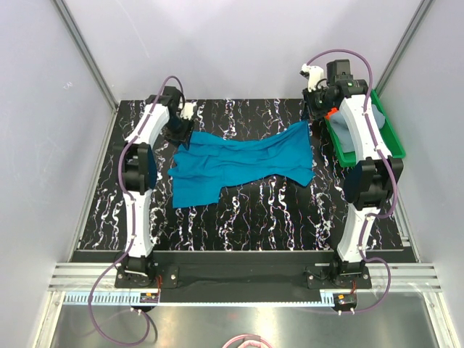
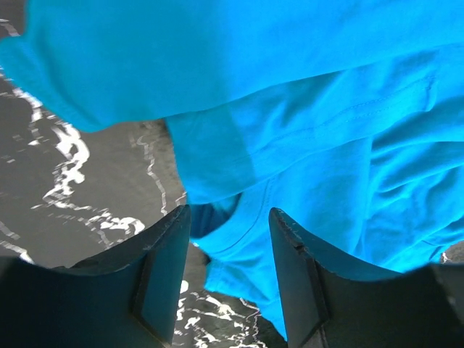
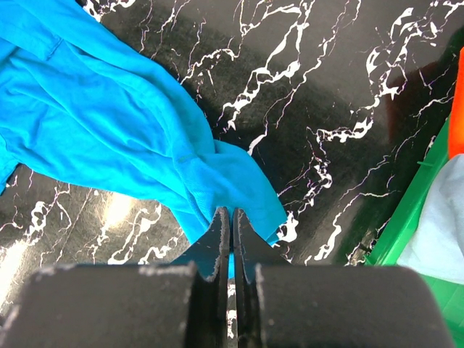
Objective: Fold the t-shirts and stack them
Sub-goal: Flatten the tshirt out
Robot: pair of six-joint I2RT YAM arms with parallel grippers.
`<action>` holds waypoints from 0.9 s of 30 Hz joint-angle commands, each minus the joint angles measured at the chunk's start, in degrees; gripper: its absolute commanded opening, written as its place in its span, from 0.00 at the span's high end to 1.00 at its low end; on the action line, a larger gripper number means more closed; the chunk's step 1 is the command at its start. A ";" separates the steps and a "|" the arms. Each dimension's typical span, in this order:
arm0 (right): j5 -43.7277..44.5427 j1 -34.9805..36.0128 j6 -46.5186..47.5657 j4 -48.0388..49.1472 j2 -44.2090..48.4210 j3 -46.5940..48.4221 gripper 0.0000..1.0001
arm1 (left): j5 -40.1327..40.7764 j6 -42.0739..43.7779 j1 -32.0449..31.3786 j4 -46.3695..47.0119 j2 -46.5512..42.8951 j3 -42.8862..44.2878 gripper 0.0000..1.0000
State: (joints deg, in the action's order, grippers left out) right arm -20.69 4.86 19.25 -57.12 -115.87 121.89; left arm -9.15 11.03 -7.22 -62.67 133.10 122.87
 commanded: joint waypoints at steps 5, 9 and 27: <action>-0.23 0.15 0.09 0.08 3.11 0.19 1.00 | -3.95 -0.39 1.25 0.36 1.46 2.20 0.48; -0.06 0.15 0.27 0.26 2.94 0.19 1.00 | -3.86 -0.74 1.51 0.45 2.34 2.90 0.49; 0.91 0.32 0.79 -0.18 3.81 -1.56 1.00 | -5.00 -0.66 1.51 1.24 6.91 6.07 0.82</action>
State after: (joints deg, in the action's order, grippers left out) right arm -20.43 4.86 19.49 -57.32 -115.87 120.40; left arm -12.23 10.31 -5.89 -62.57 139.96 126.41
